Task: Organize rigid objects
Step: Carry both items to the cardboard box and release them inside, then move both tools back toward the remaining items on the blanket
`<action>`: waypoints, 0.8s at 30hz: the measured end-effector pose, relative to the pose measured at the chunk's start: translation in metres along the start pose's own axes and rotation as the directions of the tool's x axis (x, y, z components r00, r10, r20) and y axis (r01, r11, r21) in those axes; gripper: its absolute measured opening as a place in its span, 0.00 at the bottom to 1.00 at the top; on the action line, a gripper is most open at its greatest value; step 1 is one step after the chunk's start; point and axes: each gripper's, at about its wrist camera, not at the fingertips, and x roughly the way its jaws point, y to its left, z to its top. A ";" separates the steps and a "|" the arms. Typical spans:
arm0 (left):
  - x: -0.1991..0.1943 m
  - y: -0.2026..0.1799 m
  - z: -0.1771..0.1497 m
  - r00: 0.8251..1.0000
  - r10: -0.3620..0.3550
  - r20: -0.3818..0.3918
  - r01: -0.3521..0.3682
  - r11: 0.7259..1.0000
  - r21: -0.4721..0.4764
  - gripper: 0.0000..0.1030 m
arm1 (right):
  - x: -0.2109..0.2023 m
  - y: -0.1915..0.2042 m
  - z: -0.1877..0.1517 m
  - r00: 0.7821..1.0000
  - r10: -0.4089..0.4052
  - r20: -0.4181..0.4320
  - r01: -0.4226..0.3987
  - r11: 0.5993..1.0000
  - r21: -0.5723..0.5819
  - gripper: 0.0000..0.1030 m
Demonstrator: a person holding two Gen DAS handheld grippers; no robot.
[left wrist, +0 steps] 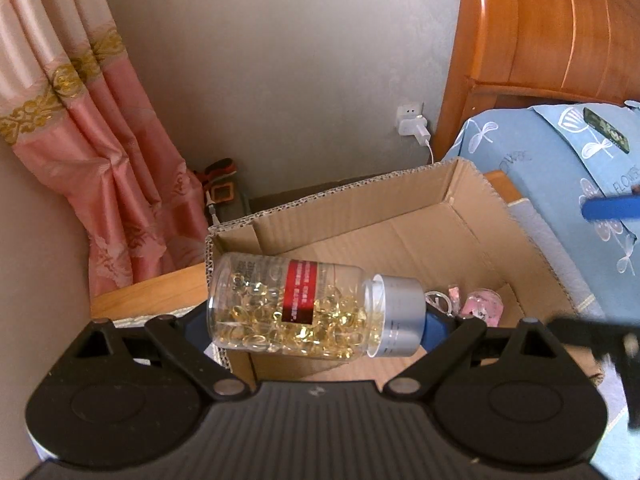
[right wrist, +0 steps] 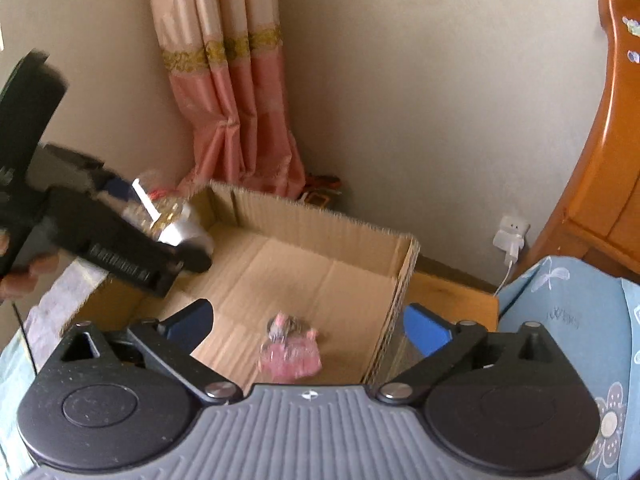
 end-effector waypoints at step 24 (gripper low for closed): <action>-0.093 -0.015 -0.052 0.993 0.042 0.108 -0.042 0.999 -0.004 0.95 | -0.078 0.051 -0.057 0.998 -0.065 -0.005 0.065 0.998 -0.006 1.00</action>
